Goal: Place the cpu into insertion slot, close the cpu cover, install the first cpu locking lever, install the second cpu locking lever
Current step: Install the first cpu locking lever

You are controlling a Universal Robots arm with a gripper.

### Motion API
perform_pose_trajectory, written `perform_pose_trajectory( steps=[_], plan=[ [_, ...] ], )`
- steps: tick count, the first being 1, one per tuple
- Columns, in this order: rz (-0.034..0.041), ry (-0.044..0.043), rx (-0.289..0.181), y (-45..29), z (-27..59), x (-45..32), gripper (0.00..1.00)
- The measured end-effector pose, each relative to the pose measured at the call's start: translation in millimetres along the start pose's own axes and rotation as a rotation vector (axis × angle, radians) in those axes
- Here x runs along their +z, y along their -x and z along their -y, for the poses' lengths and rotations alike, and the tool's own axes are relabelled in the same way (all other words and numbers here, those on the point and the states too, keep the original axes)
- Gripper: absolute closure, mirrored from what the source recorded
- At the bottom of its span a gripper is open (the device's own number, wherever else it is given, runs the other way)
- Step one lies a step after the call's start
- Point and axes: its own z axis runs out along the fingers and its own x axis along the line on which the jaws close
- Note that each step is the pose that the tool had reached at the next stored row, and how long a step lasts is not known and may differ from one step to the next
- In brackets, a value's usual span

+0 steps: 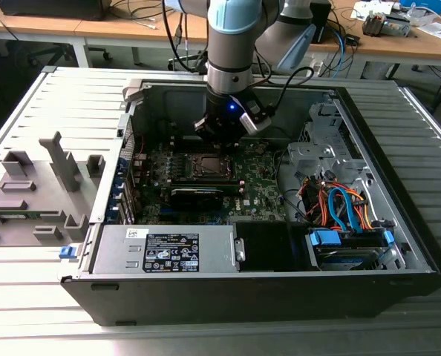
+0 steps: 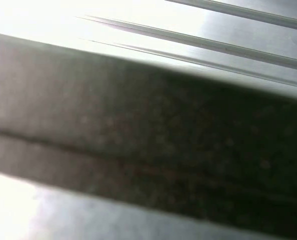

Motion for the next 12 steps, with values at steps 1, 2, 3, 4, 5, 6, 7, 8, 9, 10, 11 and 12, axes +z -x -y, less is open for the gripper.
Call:
perform_pose_trajectory(
  steps=[1,2,3,4,5,6,7,8,9,10,11,12],
  plan=[
    [0.0000,0.0001,0.000,0.1,0.0,0.0,0.89],
    [0.0000,0.0001,0.000,0.1,-0.1,-0.1,0.89],
    [0.0006,0.0005,0.000,0.2,-0.2,-1.5,0.89],
    [0.0010,0.0005,0.000,0.3,-0.2,-2.8,0.89],
    [0.0013,0.0005,0.000,0.4,-0.3,-4.6,0.89],
    [0.0004,0.0001,0.000,0.3,-0.3,-7.1,0.89],
    [0.0006,0.0003,0.000,0.3,-0.4,-8.7,0.89],
    [0.0006,0.0002,0.000,0.2,-0.5,-11.9,0.89],
    [0.0006,0.0000,0.000,0.2,-0.5,-12.8,0.89],
    [0.0006,0.0001,0.000,0.3,-0.5,-13.3,0.89],
    [0.0012,0.0004,0.000,-0.1,-0.6,-13.6,0.89],
    [0.0017,0.0002,0.000,-1.7,-0.9,-13.8,0.89]
  ],
)
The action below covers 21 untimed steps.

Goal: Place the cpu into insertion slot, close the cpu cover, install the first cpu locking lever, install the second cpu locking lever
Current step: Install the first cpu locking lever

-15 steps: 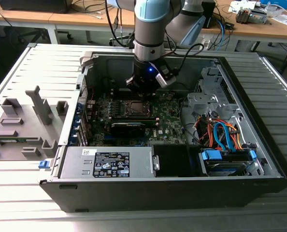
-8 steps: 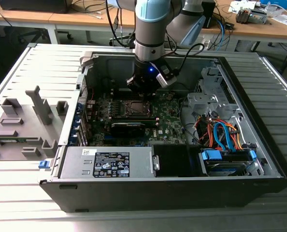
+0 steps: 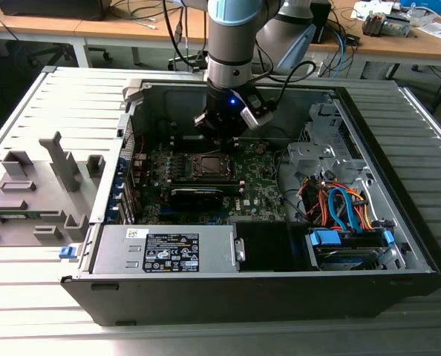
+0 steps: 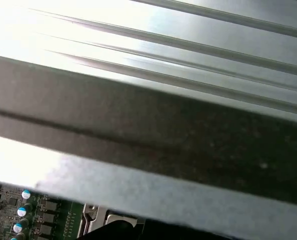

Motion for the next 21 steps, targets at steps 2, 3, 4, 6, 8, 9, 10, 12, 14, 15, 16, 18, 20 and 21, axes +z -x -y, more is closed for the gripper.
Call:
perform_pose_trajectory(
  steps=[2,3,4,6,8,9,10,12,14,15,16,18,20,21],
  plan=[
    [0.0021,-0.0003,0.000,-3.3,-0.7,-0.2,0.89],
    [0.0041,-0.0007,0.000,-6.0,-1.3,-0.3,0.89],
    [0.0055,-0.0010,0.000,-8.5,-1.8,-0.4,0.89],
    [0.0088,-0.0017,0.000,-14.3,-3.2,-0.5,0.89],
    [0.0114,-0.0023,0.000,-19.5,-4.3,-0.5,0.89],
    [0.0128,-0.0026,0.000,-22.4,-5.0,-0.6,0.89],
    [0.0142,-0.0029,0.000,-25.6,-5.7,-0.6,0.89],
    [0.0170,-0.0035,0.000,-33.2,-7.5,-0.6,0.89],
    [0.0181,-0.0037,0.000,-37.9,-8.6,-0.7,0.89],
    [0.0185,-0.0038,0.002,-40.1,-9.4,-0.7,0.89],
    [0.0186,-0.0039,0.003,-41.4,-10.0,-0.7,0.89],
    [0.0187,-0.0040,0.008,-44.3,-10.9,-0.7,0.89],
    [0.0189,-0.0041,0.017,-45.9,-11.3,-0.5,0.89],
    [0.0190,-0.0043,0.024,-46.2,-11.4,-0.3,0.89]
  ],
)
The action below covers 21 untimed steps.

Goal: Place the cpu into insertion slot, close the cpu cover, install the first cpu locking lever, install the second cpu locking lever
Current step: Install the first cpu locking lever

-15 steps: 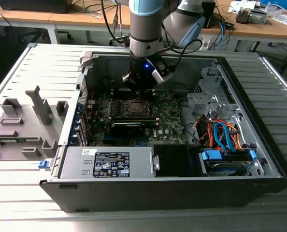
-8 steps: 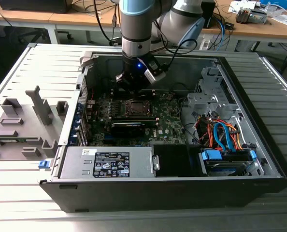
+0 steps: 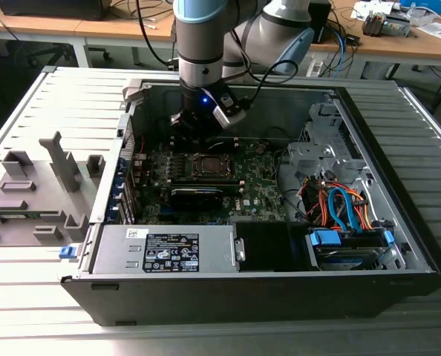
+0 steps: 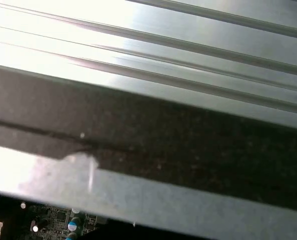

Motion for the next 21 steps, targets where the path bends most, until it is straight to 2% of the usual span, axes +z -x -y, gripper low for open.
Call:
perform_pose_trajectory(
  steps=[3,4,7,8,9,10,11,12,19,21],
  plan=[
    [0.0003,-0.0011,0.027,-0.4,0.0,0.5,0.89],
    [0.0009,-0.0017,0.049,-0.4,-0.2,1.0,0.89],
    [0.0005,-0.0019,0.055,-0.4,-0.5,1.1,0.89],
    [-0.0062,-0.0005,0.055,-0.2,-0.5,1.4,0.89],
    [-0.0170,0.0013,0.055,-0.3,-0.6,1.5,0.89],
    [-0.0341,0.0038,0.056,-0.4,-0.5,1.7,0.89],
    [-0.0443,0.0053,0.056,-0.3,-0.6,1.9,0.89],
    [-0.0479,0.0053,0.056,-0.4,-0.6,1.8,0.89],
    [-0.0479,0.0049,0.056,-0.1,-0.9,1.9,0.89],
    [-0.0484,0.0024,0.056,0.8,-3.2,2.1,0.89]
  ],
)
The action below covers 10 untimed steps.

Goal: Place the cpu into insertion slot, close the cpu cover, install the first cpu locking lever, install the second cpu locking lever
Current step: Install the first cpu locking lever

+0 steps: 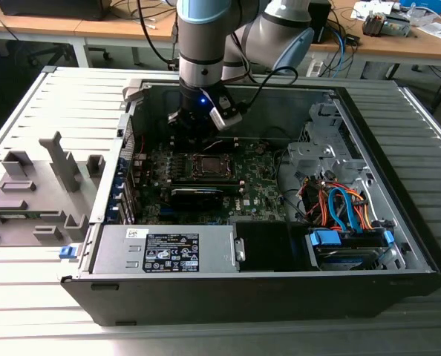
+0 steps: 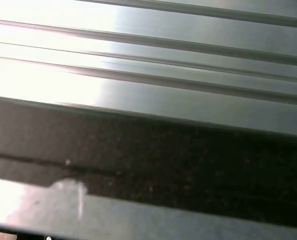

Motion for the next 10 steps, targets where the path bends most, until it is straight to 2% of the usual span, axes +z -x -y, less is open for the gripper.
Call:
perform_pose_trajectory(
  steps=[1,5,7,10],
  plan=[
    [-0.0003,-0.0019,0.000,0.2,-0.7,0.1,0.89],
    [-0.0026,-0.0203,0.021,0.5,-1.0,0.5,0.89],
    [-0.0031,-0.0236,0.032,0.9,-0.9,0.8,0.89],
    [-0.0028,-0.0239,0.044,2.3,-0.7,1.3,0.89]
  ],
)
